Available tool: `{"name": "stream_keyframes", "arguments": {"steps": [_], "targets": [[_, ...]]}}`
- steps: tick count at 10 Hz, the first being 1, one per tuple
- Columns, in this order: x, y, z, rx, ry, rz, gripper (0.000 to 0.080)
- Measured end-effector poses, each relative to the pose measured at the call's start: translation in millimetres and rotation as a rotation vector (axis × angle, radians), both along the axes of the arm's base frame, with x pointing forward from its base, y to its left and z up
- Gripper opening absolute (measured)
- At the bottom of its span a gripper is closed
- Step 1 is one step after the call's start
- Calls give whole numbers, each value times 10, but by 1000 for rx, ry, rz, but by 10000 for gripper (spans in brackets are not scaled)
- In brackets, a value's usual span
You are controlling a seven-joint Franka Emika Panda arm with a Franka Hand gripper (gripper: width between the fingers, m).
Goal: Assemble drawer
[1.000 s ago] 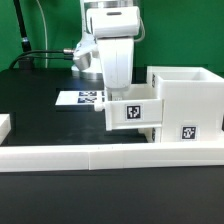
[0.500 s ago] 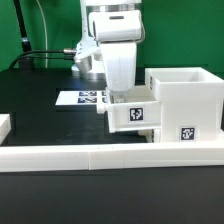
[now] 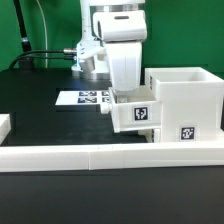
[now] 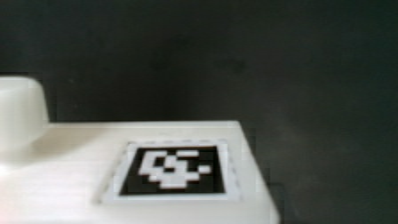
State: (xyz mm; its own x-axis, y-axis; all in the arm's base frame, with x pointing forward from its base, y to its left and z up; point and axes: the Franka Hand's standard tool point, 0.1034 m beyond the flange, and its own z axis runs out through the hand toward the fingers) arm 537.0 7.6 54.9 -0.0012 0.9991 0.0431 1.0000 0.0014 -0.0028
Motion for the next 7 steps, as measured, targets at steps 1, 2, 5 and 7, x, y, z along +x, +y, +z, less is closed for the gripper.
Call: {"name": "stream_keyframes", "arguments": {"steps": [1, 2, 5, 7], "targets": [[2, 3, 1, 0, 0, 0, 44], [1, 5, 4, 0, 3, -17, 44], [38, 35, 94, -2, -11, -13, 290], [71, 24, 206, -8, -25, -13, 589]]}}
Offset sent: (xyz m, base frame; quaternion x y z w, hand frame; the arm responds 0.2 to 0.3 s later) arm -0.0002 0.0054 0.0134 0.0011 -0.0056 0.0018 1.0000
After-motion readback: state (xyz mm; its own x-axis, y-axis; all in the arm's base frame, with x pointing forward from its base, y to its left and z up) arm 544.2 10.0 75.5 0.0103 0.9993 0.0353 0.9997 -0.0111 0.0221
